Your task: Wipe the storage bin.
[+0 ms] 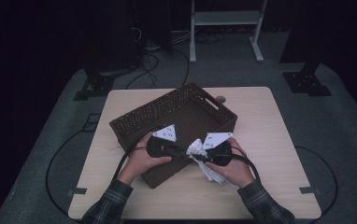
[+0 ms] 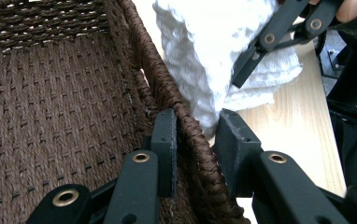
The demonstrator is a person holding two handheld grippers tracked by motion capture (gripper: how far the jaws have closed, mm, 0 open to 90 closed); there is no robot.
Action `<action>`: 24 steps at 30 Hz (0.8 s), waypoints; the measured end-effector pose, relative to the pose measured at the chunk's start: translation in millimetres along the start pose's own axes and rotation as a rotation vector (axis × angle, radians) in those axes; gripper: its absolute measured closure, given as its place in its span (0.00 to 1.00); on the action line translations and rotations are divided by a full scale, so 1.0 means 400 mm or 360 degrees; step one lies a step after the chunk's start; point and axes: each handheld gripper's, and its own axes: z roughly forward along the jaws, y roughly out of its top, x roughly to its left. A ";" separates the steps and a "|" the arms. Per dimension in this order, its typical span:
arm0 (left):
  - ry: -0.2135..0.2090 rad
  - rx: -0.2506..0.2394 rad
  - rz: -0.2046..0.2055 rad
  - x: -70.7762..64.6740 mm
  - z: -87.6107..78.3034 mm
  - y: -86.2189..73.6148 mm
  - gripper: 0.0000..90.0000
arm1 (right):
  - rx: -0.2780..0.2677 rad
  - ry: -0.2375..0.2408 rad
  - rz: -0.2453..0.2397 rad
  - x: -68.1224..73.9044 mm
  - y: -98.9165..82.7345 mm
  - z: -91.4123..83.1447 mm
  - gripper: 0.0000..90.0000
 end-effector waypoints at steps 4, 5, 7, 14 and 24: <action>0.0001 0.0002 -0.0001 0.000 0.000 0.000 0.76 | 0.0033 0.0032 0.0016 0.003 -0.006 0.018 0.84; 0.0002 0.0001 0.0002 0.000 0.000 0.000 0.76 | 0.0045 0.0039 0.0012 0.004 -0.008 0.024 0.84; 0.0001 0.0002 0.0009 0.001 0.000 0.000 0.76 | 0.0066 0.0045 0.0018 0.006 -0.012 0.034 0.84; 0.0003 0.0001 0.0003 0.000 0.000 0.000 0.76 | 0.0151 0.0071 0.0017 0.005 -0.034 0.071 0.84; 0.0003 -0.0005 -0.0006 -0.001 0.001 0.000 0.76 | 0.0225 0.0096 0.0045 0.002 -0.062 0.108 0.84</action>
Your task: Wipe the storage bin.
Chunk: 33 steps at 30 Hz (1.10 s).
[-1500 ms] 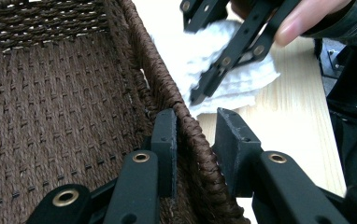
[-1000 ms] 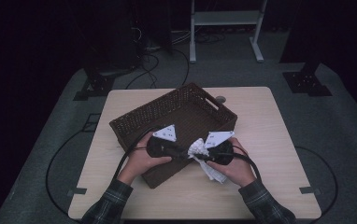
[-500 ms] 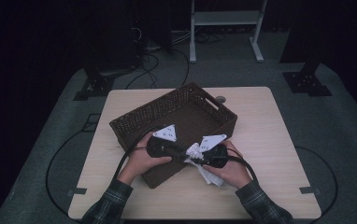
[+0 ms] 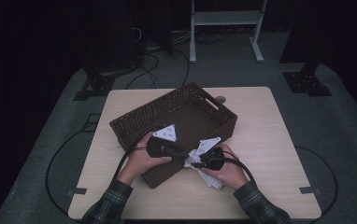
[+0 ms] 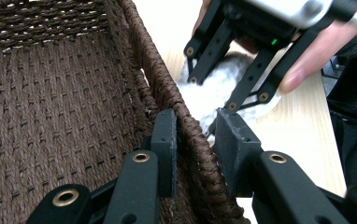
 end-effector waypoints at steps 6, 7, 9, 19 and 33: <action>0.0000 0.0006 0.0007 0.001 0.000 0.001 0.76 | 0.0010 0.0024 0.0035 0.000 -0.018 0.032 0.84; 0.0002 0.0005 0.0006 0.001 0.001 0.001 0.76 | 0.0013 0.0033 0.0034 -0.001 -0.021 0.036 0.84; 0.0003 0.0006 0.0001 0.000 0.001 0.001 0.77 | 0.0016 0.0032 0.0034 0.000 -0.025 0.043 0.84; 0.0038 0.0014 -0.0030 0.000 0.015 0.012 0.77 | 0.0009 0.0009 0.0057 -0.003 -0.034 0.039 0.84; 0.0144 0.0003 -0.0124 0.016 0.070 0.058 0.78 | -0.0028 -0.0063 0.0137 -0.024 -0.053 0.028 0.84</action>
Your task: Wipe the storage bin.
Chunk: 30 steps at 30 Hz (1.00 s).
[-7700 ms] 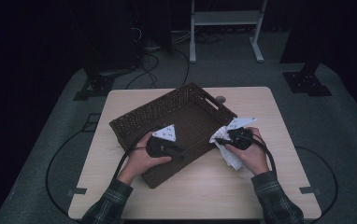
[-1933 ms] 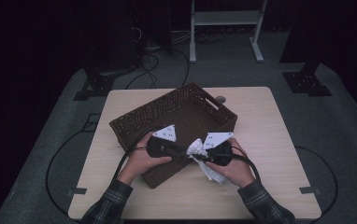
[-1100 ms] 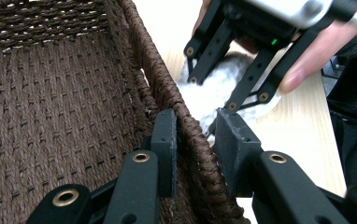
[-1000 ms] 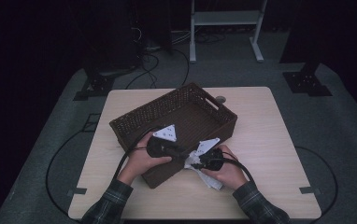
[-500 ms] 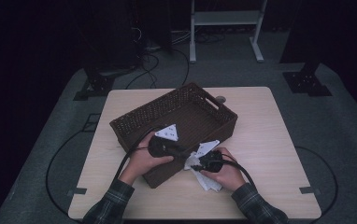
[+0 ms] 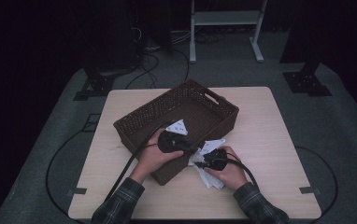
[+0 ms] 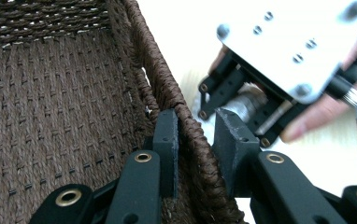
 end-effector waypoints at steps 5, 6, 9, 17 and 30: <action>0.0008 -0.0006 -0.0018 0.000 0.003 0.002 0.78 | -0.0038 -0.0002 -0.0026 0.007 0.010 -0.013 0.84; 0.0007 -0.0007 -0.0018 0.001 0.003 0.001 0.78 | -0.0041 -0.0002 -0.0031 0.008 0.012 -0.014 0.84; 0.0002 -0.0007 -0.0020 0.001 0.002 0.000 0.78 | -0.0062 0.0004 -0.0053 0.015 0.019 -0.018 0.84; -0.0001 -0.0008 -0.0023 0.002 0.002 0.000 0.77 | -0.0122 0.0059 -0.0078 0.040 0.042 -0.029 0.84; -0.0004 -0.0006 -0.0019 0.004 0.002 0.000 0.77 | -0.0179 0.0116 -0.0150 0.080 0.076 -0.039 0.84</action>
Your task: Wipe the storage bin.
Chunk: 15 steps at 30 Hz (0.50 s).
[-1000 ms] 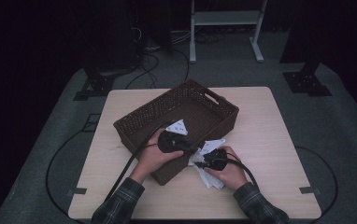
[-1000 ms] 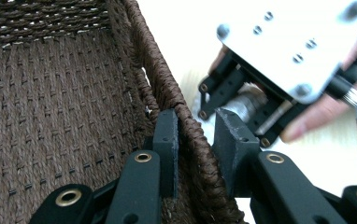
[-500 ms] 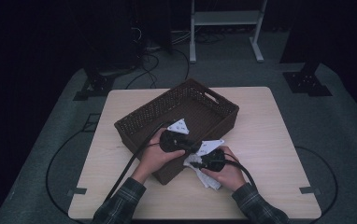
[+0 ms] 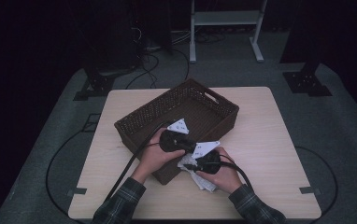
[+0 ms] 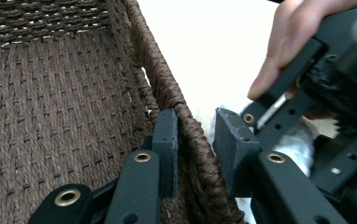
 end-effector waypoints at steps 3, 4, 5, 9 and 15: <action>-0.0003 0.0008 0.0011 0.001 -0.001 0.000 0.77 | -0.0023 -0.0002 -0.0036 0.010 0.013 -0.005 0.84; -0.0003 0.0004 0.0002 0.001 -0.001 0.000 0.77 | -0.0022 -0.0007 -0.0050 0.014 0.016 -0.006 0.84; -0.0003 -0.0006 -0.0009 0.000 0.001 0.000 0.77 | -0.0026 0.0000 -0.0060 0.017 0.019 -0.007 0.84; -0.0008 -0.0001 -0.0008 0.000 0.000 0.000 0.77 | -0.0054 0.0033 -0.0070 0.028 0.027 -0.013 0.84; -0.0009 -0.0001 -0.0003 0.001 0.000 -0.001 0.77 | -0.0097 0.0046 -0.0160 0.049 0.045 -0.026 0.84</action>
